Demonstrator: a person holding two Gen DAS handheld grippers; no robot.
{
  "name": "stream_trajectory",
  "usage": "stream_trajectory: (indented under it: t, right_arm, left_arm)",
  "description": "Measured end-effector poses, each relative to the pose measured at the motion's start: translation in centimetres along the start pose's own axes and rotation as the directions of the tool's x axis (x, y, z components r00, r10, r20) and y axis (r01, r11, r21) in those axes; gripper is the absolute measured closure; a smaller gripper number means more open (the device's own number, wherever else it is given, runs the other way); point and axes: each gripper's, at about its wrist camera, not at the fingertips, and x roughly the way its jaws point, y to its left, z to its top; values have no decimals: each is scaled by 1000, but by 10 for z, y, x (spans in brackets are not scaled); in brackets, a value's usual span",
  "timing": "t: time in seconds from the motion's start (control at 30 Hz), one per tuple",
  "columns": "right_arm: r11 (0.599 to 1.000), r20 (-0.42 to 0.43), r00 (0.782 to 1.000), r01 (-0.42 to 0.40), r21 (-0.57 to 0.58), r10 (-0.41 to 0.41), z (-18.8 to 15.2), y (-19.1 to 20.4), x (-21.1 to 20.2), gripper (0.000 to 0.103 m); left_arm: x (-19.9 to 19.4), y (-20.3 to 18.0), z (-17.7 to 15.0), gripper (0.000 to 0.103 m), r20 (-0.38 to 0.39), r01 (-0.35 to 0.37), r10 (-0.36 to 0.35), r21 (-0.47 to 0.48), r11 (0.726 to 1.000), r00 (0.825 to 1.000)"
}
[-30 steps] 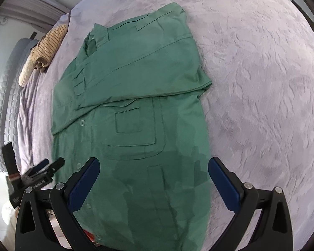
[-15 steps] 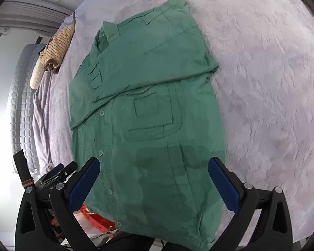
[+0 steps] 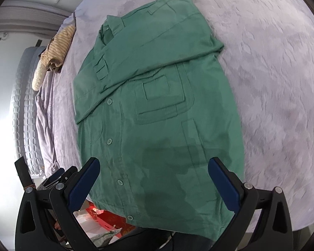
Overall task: Fold large clothes
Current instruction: 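Move both open tools toward the hem of the green jacket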
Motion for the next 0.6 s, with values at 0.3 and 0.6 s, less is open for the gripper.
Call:
stream_trajectory:
  t: [0.3,0.6]
  right_arm:
    - [997,-15,1000,17,80,-16,-51,14,28,1]
    - [994,-26,999,22,109,-20,-97,27,48,0]
  left_arm:
    - [15,41,-33,0,-33,21,-20,27,999,999]
    - [21,83,-73,0,-59,22,-20,22,1000,998]
